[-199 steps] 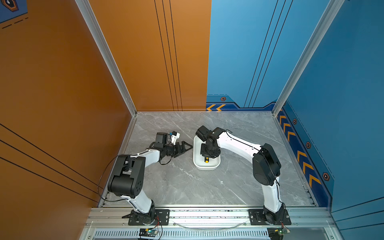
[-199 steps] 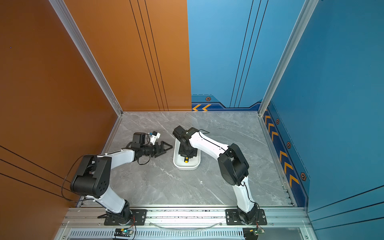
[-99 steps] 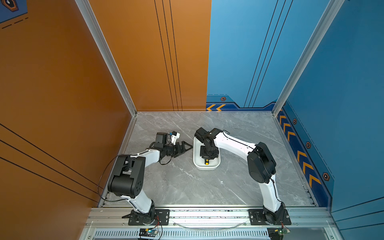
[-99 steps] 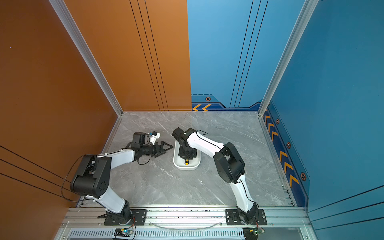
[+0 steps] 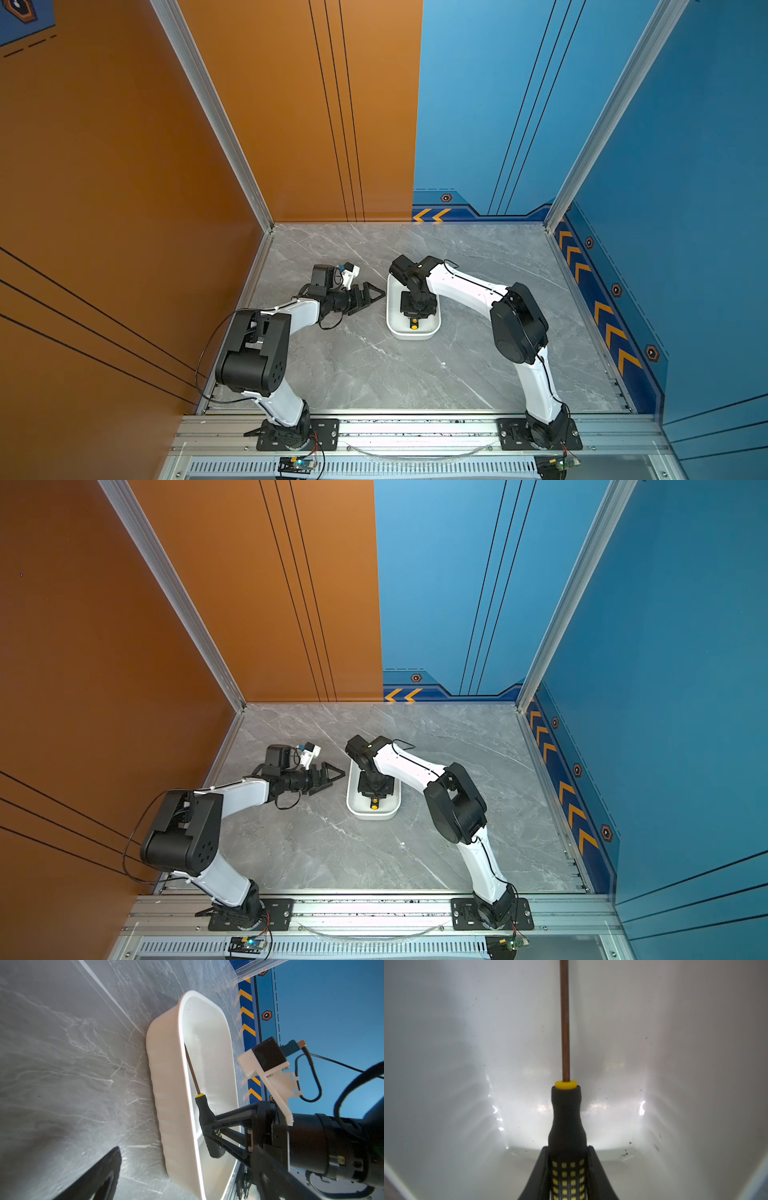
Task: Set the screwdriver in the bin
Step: 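Lower the held screwdriver into the white bin with the right gripper, then open the right gripper to release the screwdriver in the bin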
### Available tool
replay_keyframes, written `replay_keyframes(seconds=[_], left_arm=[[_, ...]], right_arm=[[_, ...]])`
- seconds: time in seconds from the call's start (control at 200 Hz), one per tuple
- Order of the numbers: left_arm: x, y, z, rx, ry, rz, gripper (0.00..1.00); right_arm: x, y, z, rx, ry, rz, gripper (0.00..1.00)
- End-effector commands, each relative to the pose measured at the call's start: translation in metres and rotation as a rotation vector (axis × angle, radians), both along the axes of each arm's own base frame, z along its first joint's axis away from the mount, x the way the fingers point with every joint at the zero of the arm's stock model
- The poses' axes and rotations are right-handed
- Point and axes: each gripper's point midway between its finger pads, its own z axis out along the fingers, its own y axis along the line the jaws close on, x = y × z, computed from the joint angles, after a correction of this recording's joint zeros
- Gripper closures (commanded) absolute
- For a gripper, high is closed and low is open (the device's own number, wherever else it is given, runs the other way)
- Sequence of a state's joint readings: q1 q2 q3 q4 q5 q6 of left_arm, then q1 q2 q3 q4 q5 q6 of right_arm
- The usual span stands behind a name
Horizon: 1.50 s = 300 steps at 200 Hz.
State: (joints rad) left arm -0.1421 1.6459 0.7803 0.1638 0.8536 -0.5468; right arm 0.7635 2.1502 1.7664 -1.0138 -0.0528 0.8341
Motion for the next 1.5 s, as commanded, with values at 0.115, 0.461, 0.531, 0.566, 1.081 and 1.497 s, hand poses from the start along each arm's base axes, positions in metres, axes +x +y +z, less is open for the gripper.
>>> replay_keyframes(seconds=[0.115,0.461,0.531,0.566,1.081,1.497], left_arm=[[-0.004,0.003,-0.005,0.002,0.016,-0.004,0.02],[-0.005,0.004,-0.007,0.003,0.019,-0.006,0.02],[-0.005,0.004,-0.008,0.003,0.022,-0.005,0.02],[-0.005,0.004,-0.008,0.003,0.021,-0.005,0.02],[-0.004,0.005,-0.009,0.006,0.023,-0.001,0.02],[0.001,0.013,0.004,0.059,-0.070,0.024,0.02]], right_arm=[[-0.002,-0.005,-0.012,-0.033,0.044,0.011,1.00],[0.003,-0.002,-0.019,-0.034,0.050,0.021,1.00],[0.004,-0.001,-0.020,-0.035,0.051,0.023,0.98],[0.004,-0.001,-0.021,-0.033,0.052,0.025,0.93],[0.005,0.003,0.007,0.000,0.008,0.054,0.65],[-0.006,0.011,0.105,0.186,-0.133,0.208,0.55]])
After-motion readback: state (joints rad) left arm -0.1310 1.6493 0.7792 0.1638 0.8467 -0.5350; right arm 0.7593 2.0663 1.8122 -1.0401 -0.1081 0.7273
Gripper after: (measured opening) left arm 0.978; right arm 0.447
